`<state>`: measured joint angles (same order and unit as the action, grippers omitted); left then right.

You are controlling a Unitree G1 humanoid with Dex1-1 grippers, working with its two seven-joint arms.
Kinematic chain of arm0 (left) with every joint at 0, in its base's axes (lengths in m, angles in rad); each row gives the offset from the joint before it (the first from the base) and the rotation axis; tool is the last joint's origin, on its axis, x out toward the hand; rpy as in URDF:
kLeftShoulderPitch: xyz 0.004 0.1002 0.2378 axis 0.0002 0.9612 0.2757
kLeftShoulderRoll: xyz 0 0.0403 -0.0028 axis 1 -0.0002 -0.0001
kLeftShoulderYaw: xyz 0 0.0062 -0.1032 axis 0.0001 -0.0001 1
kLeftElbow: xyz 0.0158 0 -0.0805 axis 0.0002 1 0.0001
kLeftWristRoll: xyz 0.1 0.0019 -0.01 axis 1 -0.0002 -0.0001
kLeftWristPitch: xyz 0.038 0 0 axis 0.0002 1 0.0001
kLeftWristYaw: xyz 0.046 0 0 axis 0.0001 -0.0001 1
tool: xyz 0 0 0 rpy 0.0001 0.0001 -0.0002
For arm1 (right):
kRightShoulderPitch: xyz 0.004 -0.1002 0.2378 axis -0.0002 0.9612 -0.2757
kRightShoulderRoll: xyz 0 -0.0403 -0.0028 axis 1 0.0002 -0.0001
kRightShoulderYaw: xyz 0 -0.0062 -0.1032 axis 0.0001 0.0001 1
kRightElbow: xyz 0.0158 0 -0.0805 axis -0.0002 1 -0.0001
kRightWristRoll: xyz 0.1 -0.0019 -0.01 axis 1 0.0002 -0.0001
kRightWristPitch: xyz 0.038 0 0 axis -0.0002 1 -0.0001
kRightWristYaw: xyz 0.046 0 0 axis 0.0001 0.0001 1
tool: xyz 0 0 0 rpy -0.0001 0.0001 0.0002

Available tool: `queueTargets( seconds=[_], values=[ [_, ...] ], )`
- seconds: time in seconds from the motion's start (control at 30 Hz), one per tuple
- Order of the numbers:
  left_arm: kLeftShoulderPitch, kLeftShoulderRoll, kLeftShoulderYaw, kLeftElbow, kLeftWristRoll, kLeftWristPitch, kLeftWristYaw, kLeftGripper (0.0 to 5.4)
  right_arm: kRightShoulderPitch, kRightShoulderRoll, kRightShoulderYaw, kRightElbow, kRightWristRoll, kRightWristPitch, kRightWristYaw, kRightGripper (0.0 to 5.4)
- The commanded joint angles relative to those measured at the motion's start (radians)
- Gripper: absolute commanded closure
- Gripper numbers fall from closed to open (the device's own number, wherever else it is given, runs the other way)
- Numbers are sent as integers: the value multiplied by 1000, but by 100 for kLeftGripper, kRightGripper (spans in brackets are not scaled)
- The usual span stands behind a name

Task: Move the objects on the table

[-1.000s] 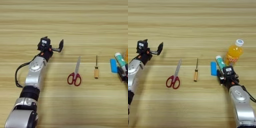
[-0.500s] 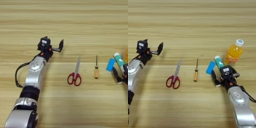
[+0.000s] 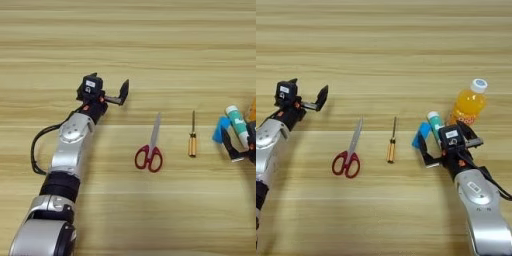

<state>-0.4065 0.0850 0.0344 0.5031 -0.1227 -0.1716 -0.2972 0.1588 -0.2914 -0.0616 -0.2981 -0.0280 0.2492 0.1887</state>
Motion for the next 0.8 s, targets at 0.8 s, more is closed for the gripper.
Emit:
queueTargets(
  seconds=[0.8],
  values=[
    [160, 109, -153, -266, 59, 177, -171, 0, -87, 88, 37, 84, -10, -168, -46, 2]
  ],
)
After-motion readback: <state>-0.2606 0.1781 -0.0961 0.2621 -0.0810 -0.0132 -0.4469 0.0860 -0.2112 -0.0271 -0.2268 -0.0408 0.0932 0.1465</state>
